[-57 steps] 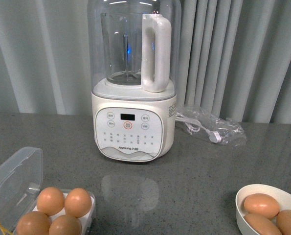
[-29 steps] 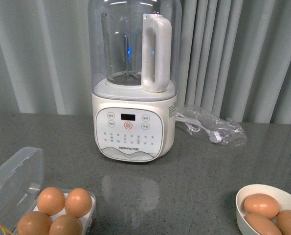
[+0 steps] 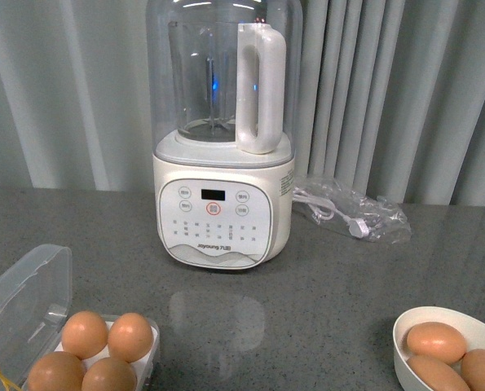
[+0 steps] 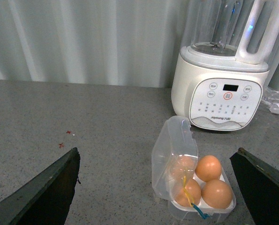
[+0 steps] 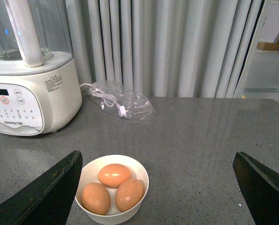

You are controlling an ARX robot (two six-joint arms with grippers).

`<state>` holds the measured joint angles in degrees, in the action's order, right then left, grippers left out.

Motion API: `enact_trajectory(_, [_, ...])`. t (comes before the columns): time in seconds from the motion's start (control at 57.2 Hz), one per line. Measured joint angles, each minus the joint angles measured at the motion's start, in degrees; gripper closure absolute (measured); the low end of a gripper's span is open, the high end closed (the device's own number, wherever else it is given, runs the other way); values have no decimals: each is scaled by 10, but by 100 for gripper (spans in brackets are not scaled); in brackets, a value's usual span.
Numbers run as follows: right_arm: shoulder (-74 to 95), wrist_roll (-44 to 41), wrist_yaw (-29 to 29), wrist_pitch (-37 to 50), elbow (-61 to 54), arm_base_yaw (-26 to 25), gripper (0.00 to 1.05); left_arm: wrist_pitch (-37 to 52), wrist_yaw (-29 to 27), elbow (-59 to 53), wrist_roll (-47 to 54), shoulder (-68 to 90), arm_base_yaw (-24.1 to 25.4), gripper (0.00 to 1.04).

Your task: Put egg into box

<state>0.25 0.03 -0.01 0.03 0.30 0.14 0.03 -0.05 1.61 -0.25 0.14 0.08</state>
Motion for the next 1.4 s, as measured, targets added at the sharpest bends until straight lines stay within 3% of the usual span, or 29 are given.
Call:
enact_trajectory(0.332, [0,0,0,0,0,0,7,-2,5,1,-3,2,1,7])
enact_trajectory(0.402, [0,0,1,0,0,0,7,-71,90,26,-20,56,28,7])
enact_trajectory(0.541, [0,0,0,0,0,0,7,0,149,66,-29,216,90,7])
enact_trajectory(0.681, [0,0,0,0,0,0,7,191,108,118,-21,420,108,7])
enact_trajectory(0.838, [0,0,0,0,0,0,7,328,26,147,55,598,108,7])
enact_trajectory(0.978, [0,0,0,0,0,0,7,417,-9,153,121,697,104,7])
enact_trajectory(1.205, [0,0,0,0,0,0,7,498,-48,133,134,763,85,7])
enact_trajectory(1.397, [0,0,0,0,0,0,7,492,-33,111,133,770,49,7])
